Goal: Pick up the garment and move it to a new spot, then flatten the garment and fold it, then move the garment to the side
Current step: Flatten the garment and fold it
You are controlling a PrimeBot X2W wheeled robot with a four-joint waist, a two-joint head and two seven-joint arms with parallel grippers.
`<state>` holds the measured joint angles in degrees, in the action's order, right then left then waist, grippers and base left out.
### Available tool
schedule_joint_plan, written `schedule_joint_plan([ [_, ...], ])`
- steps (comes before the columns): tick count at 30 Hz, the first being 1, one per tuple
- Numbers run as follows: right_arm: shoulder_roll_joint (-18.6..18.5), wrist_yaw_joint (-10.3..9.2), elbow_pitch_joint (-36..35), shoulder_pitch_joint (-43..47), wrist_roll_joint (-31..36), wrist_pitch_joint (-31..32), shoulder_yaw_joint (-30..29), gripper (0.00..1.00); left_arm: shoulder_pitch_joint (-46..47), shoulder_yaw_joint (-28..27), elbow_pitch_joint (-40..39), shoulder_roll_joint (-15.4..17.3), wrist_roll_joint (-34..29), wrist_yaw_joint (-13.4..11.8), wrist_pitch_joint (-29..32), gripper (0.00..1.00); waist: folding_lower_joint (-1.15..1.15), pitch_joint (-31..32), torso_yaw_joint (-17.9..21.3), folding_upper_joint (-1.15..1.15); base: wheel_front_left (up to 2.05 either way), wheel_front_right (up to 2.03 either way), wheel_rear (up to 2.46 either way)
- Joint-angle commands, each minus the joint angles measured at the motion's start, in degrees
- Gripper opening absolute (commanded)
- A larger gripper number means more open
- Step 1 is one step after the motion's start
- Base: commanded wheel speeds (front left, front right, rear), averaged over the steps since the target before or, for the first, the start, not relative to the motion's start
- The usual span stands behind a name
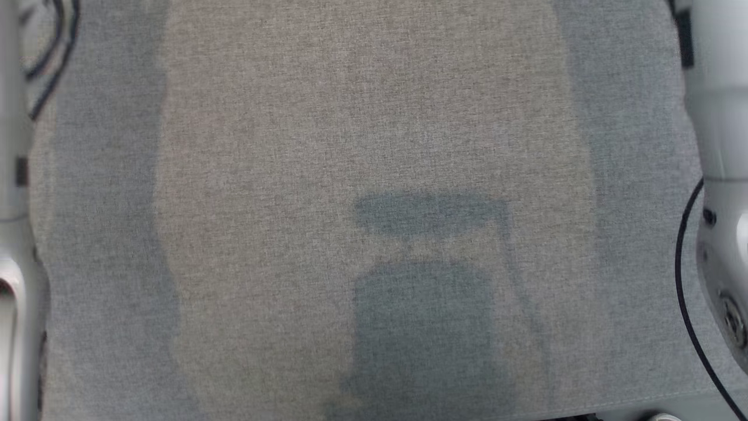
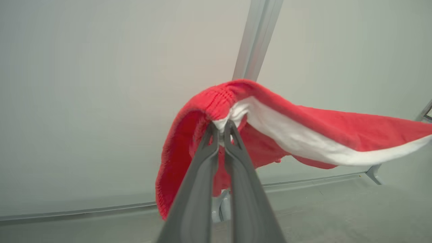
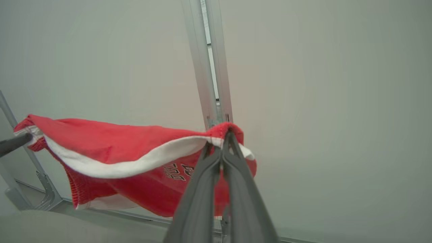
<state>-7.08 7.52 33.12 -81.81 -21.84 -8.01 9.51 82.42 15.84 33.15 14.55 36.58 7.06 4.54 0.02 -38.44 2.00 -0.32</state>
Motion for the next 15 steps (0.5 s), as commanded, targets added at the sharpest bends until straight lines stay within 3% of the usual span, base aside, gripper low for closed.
schedule_joint_plan([
  [1, -2.4, -0.06, -0.1, 3.9, -1.2, -2.2, 1.9, 0.0, -4.3, 2.1, 0.7, -0.1, 1.0, 0.4, -2.2, 0.0, -0.02, 1.2, 0.3, 0.32, 0.0, 0.0, 0.0],
  [8, -10.4, -0.04, -8.0, 29.1, -11.1, -6.2, 11.8, 0.0, -26.7, 14.4, -6.9, 5.5, 10.2, 0.3, -11.3, 0.0, -0.02, 7.2, 1.0, 0.32, 0.0, 0.0, 0.0],
  [9, -10.4, -0.04, -8.0, 29.1, -11.1, -6.2, 11.8, 0.0, -26.7, 14.4, -6.9, 5.5, 10.2, 0.3, -11.3, 0.0, -0.02, 7.2, 1.0, 0.32, 0.0, 0.0, 0.0],
  [15, -17.1, -0.05, -16.6, 50.2, -18.9, -6.9, 14.0, 0.0, -48.5, 19.5, -15.1, 12.5, 13.6, 0.0, -13.7, 0.0, -0.02, 14.2, 1.9, 0.32, 0.0, 0.0, 0.0],
])
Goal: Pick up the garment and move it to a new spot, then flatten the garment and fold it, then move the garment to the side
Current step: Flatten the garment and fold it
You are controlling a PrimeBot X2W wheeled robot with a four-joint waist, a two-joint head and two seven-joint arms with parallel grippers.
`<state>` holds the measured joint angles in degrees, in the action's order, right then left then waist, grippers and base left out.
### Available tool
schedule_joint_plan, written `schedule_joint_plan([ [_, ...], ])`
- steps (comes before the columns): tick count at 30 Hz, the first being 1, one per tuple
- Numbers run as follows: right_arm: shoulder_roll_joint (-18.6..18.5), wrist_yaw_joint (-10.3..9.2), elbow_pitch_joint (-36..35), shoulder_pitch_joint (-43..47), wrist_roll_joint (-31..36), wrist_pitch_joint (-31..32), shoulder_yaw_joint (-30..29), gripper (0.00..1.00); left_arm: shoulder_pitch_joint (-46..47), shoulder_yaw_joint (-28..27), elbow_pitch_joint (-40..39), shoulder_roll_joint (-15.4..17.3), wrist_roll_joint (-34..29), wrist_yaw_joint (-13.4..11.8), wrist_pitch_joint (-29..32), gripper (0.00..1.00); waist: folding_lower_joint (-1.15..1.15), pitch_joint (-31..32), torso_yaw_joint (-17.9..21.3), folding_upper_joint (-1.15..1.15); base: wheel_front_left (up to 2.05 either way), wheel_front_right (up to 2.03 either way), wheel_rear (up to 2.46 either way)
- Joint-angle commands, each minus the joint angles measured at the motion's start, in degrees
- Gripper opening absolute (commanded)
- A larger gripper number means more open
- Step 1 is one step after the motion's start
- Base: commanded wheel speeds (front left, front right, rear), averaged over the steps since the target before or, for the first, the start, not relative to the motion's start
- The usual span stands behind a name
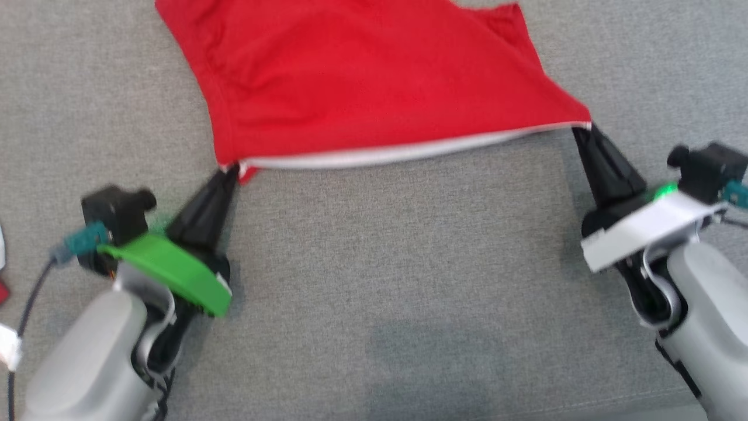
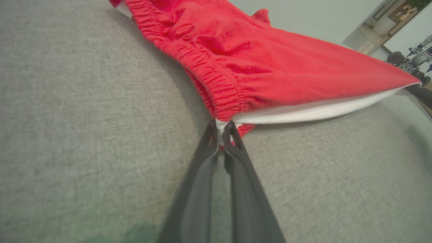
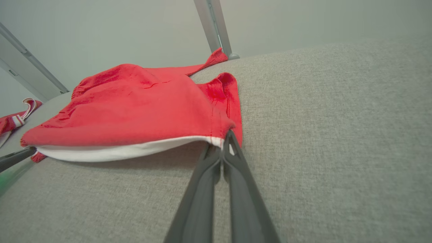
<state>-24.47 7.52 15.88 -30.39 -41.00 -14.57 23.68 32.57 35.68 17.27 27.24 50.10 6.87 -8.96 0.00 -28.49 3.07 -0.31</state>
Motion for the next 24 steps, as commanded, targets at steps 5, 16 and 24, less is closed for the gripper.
schedule_joint_plan([
  [5, -2.5, -0.06, -4.7, 13.6, -3.8, -0.4, 0.0, 0.0, -16.1, 1.4, -5.9, 0.9, 3.9, -4.6, -0.1, 0.0, 0.0, 10.4, 1.1, 0.31, 0.0, 0.0, 0.0],
  [16, -6.9, -0.09, -13.6, 41.3, -14.0, -0.7, -0.6, 0.0, -43.2, 1.4, -15.1, -0.4, 10.9, -13.6, -4.2, 0.0, 0.0, 19.3, -1.4, 0.31, 0.0, 0.0, 0.0],
  [24, -8.8, -0.05, -21.4, 35.8, -14.5, 0.8, -2.6, 0.0, -38.6, 0.6, -23.2, -1.5, 11.9, -15.7, -1.2, 0.0, 0.0, 13.6, -3.6, 0.31, 0.0, 0.0, 0.0],
])
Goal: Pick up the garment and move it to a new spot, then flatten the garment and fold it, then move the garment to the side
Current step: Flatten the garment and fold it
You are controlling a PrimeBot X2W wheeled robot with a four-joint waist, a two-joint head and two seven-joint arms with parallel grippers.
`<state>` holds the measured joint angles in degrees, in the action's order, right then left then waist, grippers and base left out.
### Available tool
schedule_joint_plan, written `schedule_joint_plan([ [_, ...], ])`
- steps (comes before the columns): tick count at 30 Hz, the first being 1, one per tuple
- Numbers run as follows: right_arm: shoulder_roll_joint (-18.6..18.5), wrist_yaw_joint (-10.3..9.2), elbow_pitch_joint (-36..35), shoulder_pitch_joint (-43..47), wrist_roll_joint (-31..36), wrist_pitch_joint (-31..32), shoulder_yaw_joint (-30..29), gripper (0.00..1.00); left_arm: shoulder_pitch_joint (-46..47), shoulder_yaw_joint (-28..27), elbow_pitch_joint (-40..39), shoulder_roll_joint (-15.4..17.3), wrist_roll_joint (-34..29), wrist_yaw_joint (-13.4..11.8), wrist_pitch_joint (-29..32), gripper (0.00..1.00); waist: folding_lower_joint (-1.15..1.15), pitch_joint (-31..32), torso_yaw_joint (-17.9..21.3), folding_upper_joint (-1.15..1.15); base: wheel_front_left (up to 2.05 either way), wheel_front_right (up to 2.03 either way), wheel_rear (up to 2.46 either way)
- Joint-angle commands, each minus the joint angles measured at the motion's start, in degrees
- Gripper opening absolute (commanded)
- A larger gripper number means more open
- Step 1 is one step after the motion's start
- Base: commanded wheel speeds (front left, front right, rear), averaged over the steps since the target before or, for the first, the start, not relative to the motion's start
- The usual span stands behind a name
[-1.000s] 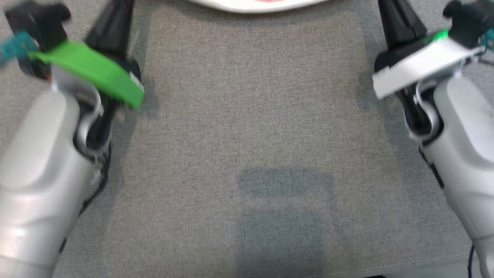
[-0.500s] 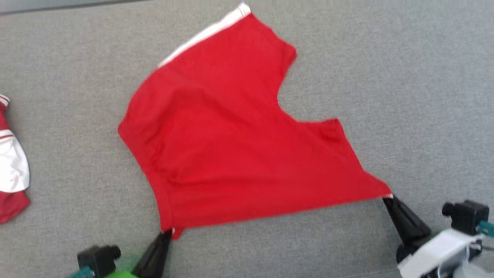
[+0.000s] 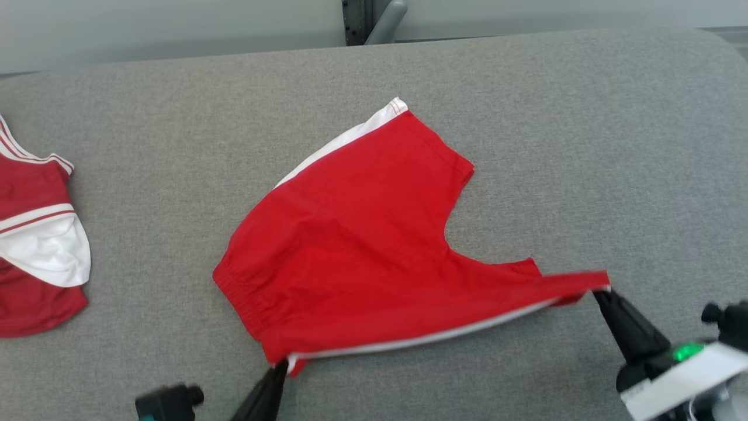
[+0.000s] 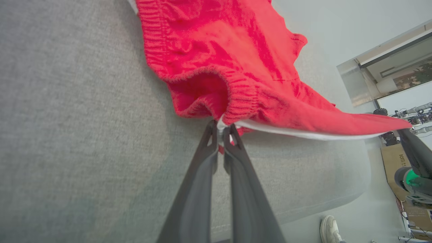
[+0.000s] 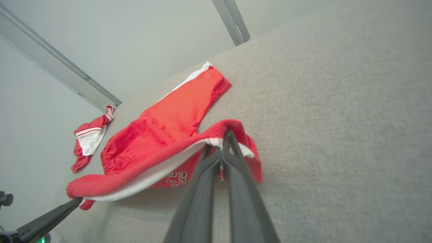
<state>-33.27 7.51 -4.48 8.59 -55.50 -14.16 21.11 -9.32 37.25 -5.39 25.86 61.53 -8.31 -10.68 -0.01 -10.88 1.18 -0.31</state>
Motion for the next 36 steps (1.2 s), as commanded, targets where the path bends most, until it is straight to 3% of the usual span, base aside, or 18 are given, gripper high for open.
schedule_joint_plan([
  [1, 0.2, -0.04, -1.5, -5.8, -0.8, 1.0, 0.0, 0.0, 4.9, -1.3, -1.2, -0.4, 0.8, -0.7, 1.4, 0.0, 0.01, -5.7, -2.2, 0.31, 0.0, 0.0, 0.0],
  [6, 0.3, -0.03, 3.2, -27.4, -0.4, 7.8, 3.8, 0.0, 17.7, -4.3, -3.2, -3.8, 3.8, -2.5, 7.0, 0.0, 0.01, -14.4, -5.4, 0.31, 0.0, 0.0, 0.0],
  [13, 3.1, -0.01, 16.9, -49.2, -0.4, 11.9, 9.9, 0.0, 29.4, -4.8, -2.2, -4.2, 2.7, -5.6, 13.0, 0.0, 0.01, -19.4, -10.2, 0.31, 0.0, 0.0, 0.0],
  [23, 4.5, -0.02, 33.1, -63.4, -0.7, 10.6, 18.2, 0.0, 31.7, -5.9, -1.9, -5.2, 2.7, -7.0, 12.8, 0.0, 0.01, -18.9, -12.9, 0.31, 0.0, 0.0, 0.0],
  [29, 3.8, -0.01, 37.5, -68.3, -2.5, 10.0, 22.6, 0.0, 30.6, -6.5, -2.0, -5.1, 3.6, -7.3, 12.7, 0.0, 0.01, -18.7, -14.1, 0.31, 0.0, 0.0, 0.0],
  [36, 3.6, -0.01, 40.7, -71.6, -4.5, 11.1, 27.6, 0.0, 32.2, -5.7, 0.9, -6.2, 4.2, -5.9, 13.2, 0.0, 0.01, -19.2, -14.2, 0.31, 0.0, 0.0, 0.0],
])
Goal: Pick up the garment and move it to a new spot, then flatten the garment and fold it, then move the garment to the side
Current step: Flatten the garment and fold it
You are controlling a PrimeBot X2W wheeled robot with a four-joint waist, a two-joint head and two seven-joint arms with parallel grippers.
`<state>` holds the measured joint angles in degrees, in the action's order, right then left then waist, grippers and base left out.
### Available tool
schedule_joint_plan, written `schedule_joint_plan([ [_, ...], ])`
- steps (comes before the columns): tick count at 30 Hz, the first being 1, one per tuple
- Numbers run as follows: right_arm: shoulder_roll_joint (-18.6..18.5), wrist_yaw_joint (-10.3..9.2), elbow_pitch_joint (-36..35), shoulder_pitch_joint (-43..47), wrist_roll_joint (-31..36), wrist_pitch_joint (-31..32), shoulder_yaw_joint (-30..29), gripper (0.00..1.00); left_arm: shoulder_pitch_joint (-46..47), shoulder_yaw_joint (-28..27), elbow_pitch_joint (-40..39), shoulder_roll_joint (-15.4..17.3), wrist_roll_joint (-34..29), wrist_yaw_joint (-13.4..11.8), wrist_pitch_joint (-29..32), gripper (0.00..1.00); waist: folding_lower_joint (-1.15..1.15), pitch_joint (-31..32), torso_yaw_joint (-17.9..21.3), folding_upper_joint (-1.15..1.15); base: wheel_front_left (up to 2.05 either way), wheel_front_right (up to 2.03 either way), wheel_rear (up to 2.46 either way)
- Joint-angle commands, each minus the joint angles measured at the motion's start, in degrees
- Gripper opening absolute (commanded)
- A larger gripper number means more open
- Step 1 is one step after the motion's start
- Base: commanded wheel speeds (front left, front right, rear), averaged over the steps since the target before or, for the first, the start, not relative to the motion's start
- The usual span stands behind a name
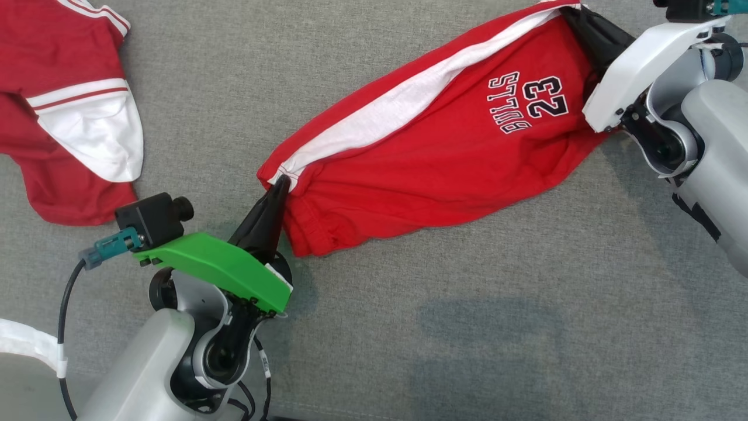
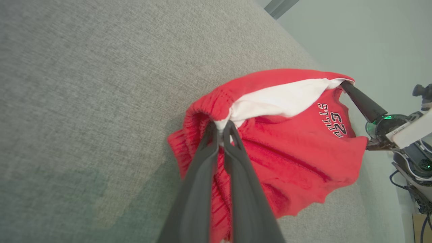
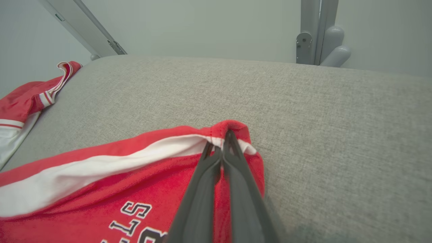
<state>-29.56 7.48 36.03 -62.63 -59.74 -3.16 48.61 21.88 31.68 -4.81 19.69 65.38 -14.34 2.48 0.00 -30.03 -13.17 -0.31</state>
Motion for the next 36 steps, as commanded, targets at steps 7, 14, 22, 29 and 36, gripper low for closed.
schedule_joint_plan([
  [7, -1.1, 0.01, 0.7, -1.3, -3.2, 1.9, 4.7, 0.0, 1.1, 0.4, 1.9, 0.0, 0.5, 1.1, 0.2, 0.0, 0.0, 0.1, 1.0, 0.31, 0.0, 0.0, 0.0],
  [14, -2.4, 0.01, 1.3, -2.0, -4.9, 1.2, 7.4, 1.0, -0.7, 0.2, 2.4, 1.4, 0.9, 1.7, 0.5, 0.07, 0.0, 2.2, 2.0, 0.31, 0.0, 0.0, 0.0],
  [22, -2.8, 0.02, 0.8, 0.0, -6.9, 0.4, 9.8, 1.0, -3.4, 0.7, 1.9, 3.2, -0.2, 2.0, -0.1, 1.0, 0.0, 5.9, 2.7, 0.31, 0.0, 0.0, 0.0],
  [29, -5.4, 0.02, 1.0, 1.8, -7.3, 0.4, 11.5, 1.0, -6.7, 3.4, -1.0, 7.2, -6.8, 1.4, -2.7, 1.0, 0.0, 9.4, 2.8, 0.31, 0.0, 0.0, 0.0],
  [36, -3.6, 0.02, 5.6, 3.7, -6.6, 2.0, 12.1, 1.0, -8.3, 6.7, -1.4, 8.7, -20.2, -4.4, -11.0, 1.0, 0.0, 10.1, 1.1, 0.31, 0.0, 0.0, 0.0],
])
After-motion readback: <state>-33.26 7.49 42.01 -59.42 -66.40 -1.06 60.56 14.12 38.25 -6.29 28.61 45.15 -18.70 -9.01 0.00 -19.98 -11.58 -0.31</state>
